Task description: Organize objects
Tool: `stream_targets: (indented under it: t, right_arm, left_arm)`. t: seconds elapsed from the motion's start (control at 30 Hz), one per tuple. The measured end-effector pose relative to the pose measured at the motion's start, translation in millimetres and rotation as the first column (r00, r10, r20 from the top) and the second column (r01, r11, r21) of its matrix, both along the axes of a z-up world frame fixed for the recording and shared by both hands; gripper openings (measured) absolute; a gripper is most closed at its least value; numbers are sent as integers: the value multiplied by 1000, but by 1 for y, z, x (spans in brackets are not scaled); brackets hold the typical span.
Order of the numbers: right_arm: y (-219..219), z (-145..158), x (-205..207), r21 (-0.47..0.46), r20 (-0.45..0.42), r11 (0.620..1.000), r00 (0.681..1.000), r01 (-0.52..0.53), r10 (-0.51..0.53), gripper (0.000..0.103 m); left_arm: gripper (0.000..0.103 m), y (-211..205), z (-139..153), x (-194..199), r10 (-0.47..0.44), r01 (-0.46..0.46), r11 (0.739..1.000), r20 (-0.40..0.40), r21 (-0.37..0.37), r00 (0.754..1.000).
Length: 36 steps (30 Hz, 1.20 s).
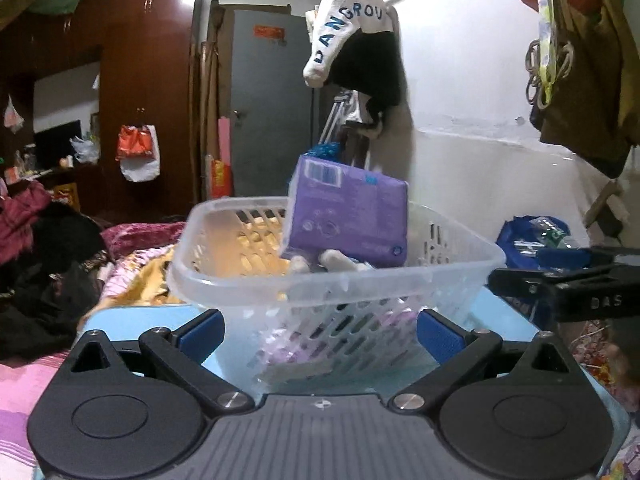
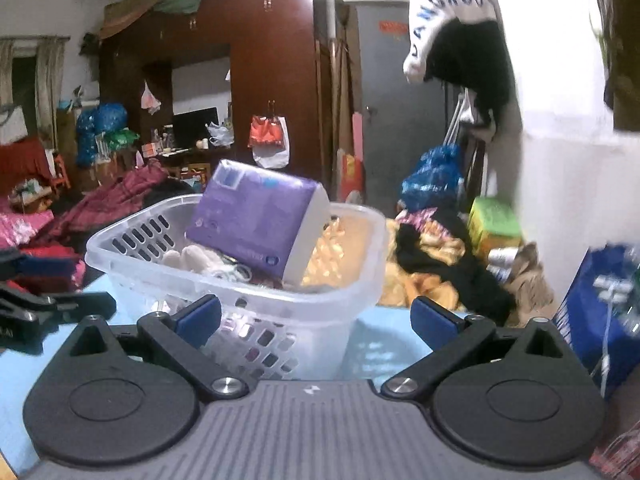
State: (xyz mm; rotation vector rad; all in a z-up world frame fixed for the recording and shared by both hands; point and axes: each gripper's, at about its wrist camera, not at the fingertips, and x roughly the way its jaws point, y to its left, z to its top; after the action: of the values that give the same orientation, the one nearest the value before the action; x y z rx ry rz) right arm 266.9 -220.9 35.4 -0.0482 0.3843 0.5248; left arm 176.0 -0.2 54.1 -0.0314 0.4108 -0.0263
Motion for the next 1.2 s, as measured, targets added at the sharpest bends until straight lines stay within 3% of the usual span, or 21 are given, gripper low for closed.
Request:
stream_targets:
  t: [0.3, 0.73, 0.93, 1.2]
  right_arm:
    - [-22, -9, -35, 95, 14, 995, 1000, -4, 3, 103]
    - [-21, -18, -76, 94, 51, 996, 999, 2, -7, 103]
    - [-14, -30, -108, 89, 67, 996, 998, -20, 14, 103]
    - [-15, -25, -112, 107, 64, 994, 998, -26, 19, 103]
  left_arm:
    - [103, 1, -1, -35, 16, -15, 1000, 51, -20, 999]
    - [103, 5, -9, -69, 47, -43, 998, 122, -40, 991]
    - [103, -7, -13, -98, 34, -35, 999, 173, 3, 984]
    - [103, -7, -16, -111, 52, -55, 998, 187, 10, 981]
